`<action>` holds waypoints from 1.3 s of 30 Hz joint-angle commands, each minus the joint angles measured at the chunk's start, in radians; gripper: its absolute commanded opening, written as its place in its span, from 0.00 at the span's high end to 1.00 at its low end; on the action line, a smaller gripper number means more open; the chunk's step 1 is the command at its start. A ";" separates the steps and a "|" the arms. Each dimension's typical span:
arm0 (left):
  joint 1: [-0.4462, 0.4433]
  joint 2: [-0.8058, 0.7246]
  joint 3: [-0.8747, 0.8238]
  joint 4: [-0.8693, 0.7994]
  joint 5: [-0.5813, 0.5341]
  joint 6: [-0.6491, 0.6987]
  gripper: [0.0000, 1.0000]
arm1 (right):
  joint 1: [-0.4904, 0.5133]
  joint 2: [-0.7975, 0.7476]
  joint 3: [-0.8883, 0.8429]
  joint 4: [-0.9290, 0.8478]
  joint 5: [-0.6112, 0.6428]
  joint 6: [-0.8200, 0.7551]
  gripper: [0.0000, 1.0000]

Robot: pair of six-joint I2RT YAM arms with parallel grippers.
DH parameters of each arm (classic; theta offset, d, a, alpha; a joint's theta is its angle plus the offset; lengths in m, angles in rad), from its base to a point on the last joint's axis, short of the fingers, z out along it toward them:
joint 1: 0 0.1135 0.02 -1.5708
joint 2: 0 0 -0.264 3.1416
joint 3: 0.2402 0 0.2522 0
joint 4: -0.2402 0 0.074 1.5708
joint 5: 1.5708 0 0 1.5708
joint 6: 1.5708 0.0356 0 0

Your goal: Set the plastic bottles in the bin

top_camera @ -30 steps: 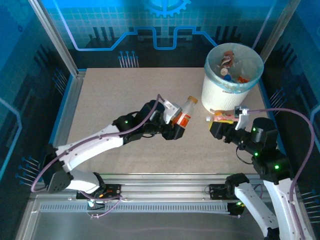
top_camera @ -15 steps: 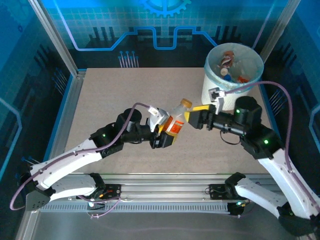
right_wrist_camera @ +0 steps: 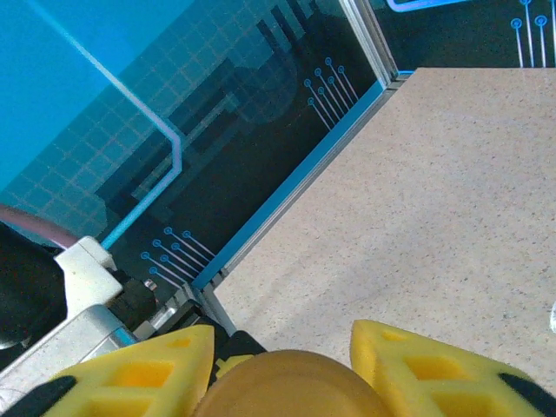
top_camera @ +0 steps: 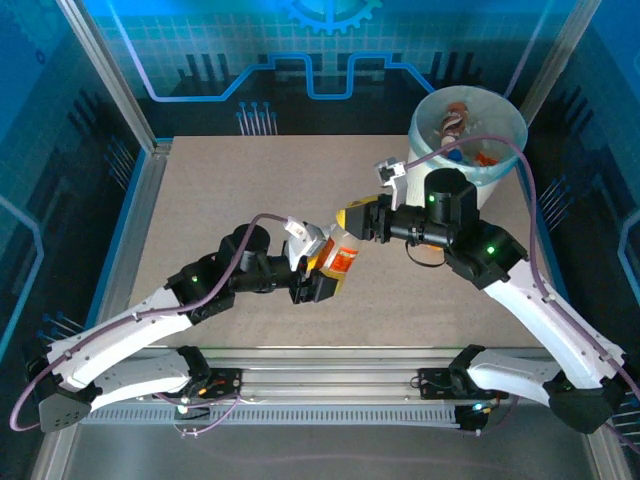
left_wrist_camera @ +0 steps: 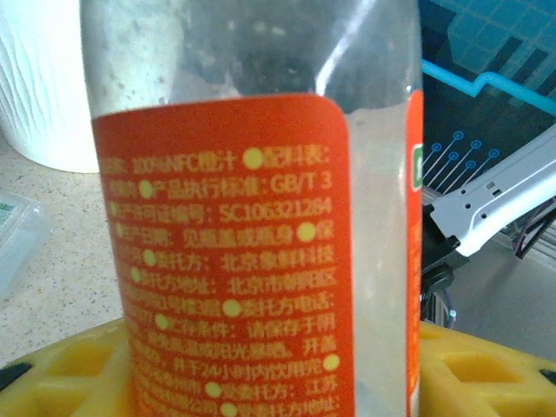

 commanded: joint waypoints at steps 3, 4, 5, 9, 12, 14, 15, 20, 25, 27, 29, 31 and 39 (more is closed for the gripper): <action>-0.007 -0.019 0.018 0.072 -0.093 0.022 0.11 | -0.006 -0.004 0.076 -0.075 0.100 -0.141 0.87; -0.007 -0.018 0.014 0.104 -0.121 0.022 0.04 | -0.012 0.000 0.100 -0.099 0.124 -0.156 0.87; -0.006 -0.016 0.006 0.143 -0.155 0.019 0.01 | -0.023 0.005 0.131 -0.129 0.156 -0.176 0.86; -0.006 0.013 0.000 0.251 -0.218 0.029 0.01 | -0.097 0.048 0.298 -0.247 0.316 -0.286 0.86; -0.006 0.061 0.031 0.262 -0.223 0.054 0.01 | -0.180 0.091 0.414 -0.270 0.457 -0.378 0.86; -0.005 0.101 0.069 0.247 -0.221 0.078 0.01 | -0.244 0.133 0.482 -0.266 0.546 -0.432 0.86; -0.006 0.126 0.092 0.241 -0.221 0.091 0.01 | -0.277 0.163 0.511 -0.250 0.599 -0.461 0.87; -0.004 0.242 0.171 0.241 -0.233 0.120 0.01 | -0.362 0.312 0.561 -0.105 0.887 -0.605 0.85; 0.000 0.339 0.223 0.192 -0.265 0.135 0.01 | -0.470 0.529 0.724 -0.207 0.928 -0.602 0.88; 0.009 0.365 0.235 0.185 -0.266 0.126 0.01 | -0.501 0.613 0.810 -0.278 0.939 -0.597 0.88; 0.021 0.382 0.243 0.186 -0.263 0.116 0.01 | -0.520 0.669 0.860 -0.309 0.963 -0.603 0.88; 0.035 0.399 0.246 0.195 -0.255 0.103 0.01 | -0.535 0.702 0.885 -0.318 0.971 -0.604 0.88; 0.089 0.445 0.240 0.212 -0.238 0.048 0.01 | -0.613 0.779 0.885 -0.360 0.950 -0.573 0.82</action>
